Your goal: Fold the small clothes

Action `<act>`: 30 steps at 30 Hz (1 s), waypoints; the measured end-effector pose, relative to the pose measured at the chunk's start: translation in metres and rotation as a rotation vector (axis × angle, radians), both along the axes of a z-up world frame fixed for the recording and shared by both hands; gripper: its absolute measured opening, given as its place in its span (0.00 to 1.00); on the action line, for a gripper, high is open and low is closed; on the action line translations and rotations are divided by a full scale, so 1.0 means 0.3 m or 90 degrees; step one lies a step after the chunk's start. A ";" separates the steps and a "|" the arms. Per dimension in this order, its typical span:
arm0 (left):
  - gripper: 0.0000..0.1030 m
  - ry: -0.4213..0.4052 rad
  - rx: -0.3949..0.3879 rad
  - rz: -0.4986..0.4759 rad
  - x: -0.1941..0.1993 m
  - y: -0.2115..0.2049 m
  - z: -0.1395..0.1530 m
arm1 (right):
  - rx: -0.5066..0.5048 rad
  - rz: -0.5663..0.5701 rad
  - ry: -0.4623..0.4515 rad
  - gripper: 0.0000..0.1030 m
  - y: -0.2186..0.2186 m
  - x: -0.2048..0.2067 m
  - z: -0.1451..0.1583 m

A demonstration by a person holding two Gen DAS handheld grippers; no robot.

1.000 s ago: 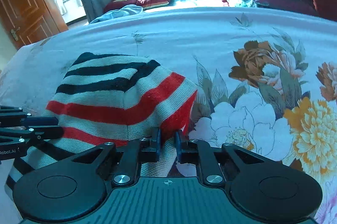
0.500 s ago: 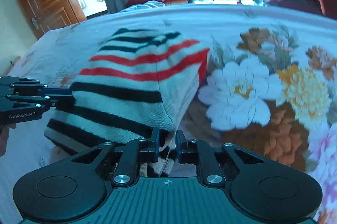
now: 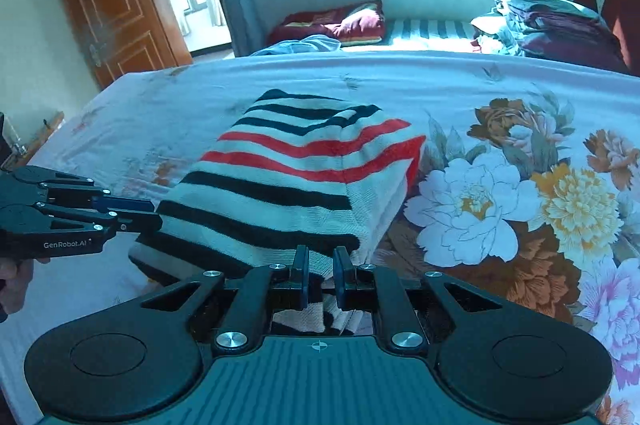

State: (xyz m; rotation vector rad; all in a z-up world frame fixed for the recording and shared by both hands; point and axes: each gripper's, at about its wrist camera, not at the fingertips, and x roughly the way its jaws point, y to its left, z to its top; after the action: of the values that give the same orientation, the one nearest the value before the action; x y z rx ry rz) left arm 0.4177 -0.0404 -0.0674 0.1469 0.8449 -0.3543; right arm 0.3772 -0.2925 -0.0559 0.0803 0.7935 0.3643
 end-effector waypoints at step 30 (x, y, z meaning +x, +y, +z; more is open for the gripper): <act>0.75 -0.036 -0.014 0.099 -0.070 0.007 -0.009 | -0.024 -0.039 -0.004 0.29 -0.063 -0.055 -0.097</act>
State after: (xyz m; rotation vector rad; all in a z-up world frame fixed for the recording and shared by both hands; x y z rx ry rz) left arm 0.3966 -0.0384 -0.0700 0.0701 0.7911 -0.2115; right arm 0.3607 -0.3115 -0.0850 0.0676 0.7895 0.2921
